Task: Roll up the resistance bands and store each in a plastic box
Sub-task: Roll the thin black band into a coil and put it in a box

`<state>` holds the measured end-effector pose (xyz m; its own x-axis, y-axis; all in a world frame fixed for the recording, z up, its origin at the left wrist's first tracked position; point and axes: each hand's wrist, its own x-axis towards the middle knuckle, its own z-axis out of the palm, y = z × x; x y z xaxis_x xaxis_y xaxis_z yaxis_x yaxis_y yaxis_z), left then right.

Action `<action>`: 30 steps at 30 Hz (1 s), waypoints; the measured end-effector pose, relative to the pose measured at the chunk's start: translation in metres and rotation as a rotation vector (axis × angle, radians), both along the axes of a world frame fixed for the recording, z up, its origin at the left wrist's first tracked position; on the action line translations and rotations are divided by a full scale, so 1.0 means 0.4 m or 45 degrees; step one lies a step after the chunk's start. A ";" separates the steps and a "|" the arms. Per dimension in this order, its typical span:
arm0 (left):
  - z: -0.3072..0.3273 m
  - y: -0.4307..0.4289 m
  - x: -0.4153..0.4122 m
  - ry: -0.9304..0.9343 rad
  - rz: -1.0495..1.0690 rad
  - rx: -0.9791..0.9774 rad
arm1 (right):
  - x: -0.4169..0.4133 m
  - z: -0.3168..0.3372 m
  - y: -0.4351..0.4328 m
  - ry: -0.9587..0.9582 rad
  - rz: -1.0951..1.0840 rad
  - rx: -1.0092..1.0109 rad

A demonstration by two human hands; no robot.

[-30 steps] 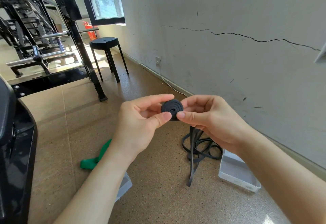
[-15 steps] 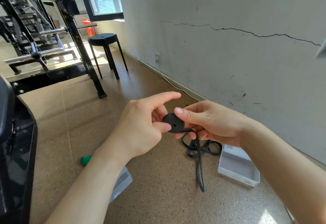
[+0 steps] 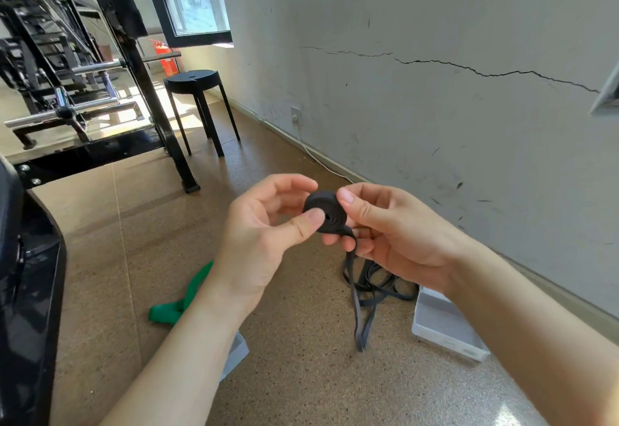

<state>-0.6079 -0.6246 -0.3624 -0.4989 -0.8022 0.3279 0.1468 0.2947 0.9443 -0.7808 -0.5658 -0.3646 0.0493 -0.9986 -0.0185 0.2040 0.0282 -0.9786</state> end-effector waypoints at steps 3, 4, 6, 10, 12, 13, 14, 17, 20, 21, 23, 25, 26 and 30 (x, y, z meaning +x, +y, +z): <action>0.009 0.016 -0.014 0.107 -0.081 0.153 | 0.010 0.001 0.000 -0.156 0.010 -0.044; 0.013 0.015 -0.014 0.094 -0.047 0.129 | 0.012 0.003 0.001 -0.158 0.016 -0.035; 0.022 0.009 -0.006 0.001 0.054 0.032 | 0.011 0.008 0.004 -0.091 0.053 0.008; 0.032 0.005 0.008 -0.370 0.072 -0.267 | 0.007 0.012 0.008 0.231 0.086 0.106; 0.035 0.008 0.009 -0.498 0.106 -0.360 | 0.004 0.010 0.008 0.304 0.082 0.129; 0.036 0.009 0.010 -0.525 0.129 -0.387 | 0.002 0.009 0.008 0.328 0.090 0.146; 0.036 0.009 0.012 -0.547 0.144 -0.416 | 0.000 0.010 0.008 0.355 0.101 0.170; 0.031 0.010 0.012 -0.613 0.134 -0.533 | -0.006 0.009 0.007 0.364 0.126 0.232; 0.025 0.009 0.013 -0.663 0.117 -0.612 | -0.008 0.006 0.005 0.290 0.130 0.228; 0.023 0.007 0.013 -0.641 0.104 -0.577 | -0.008 0.005 0.005 0.259 0.124 0.218; 0.021 0.006 0.011 -0.500 0.023 -0.357 | -0.009 0.003 0.004 0.165 0.099 0.179; 0.017 0.003 0.005 -0.265 -0.100 -0.068 | -0.009 0.004 0.006 0.027 0.074 0.121; 0.012 0.004 0.001 -0.157 -0.132 0.056 | -0.008 0.005 0.006 -0.038 0.071 0.092; 0.009 0.007 -0.009 -0.011 -0.003 0.177 | -0.005 0.009 0.008 -0.042 0.104 0.093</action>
<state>-0.6113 -0.6218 -0.3588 -0.5035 -0.8383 0.2092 0.1387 0.1606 0.9772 -0.7829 -0.5628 -0.3612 0.1320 -0.9873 -0.0879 0.2303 0.1168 -0.9661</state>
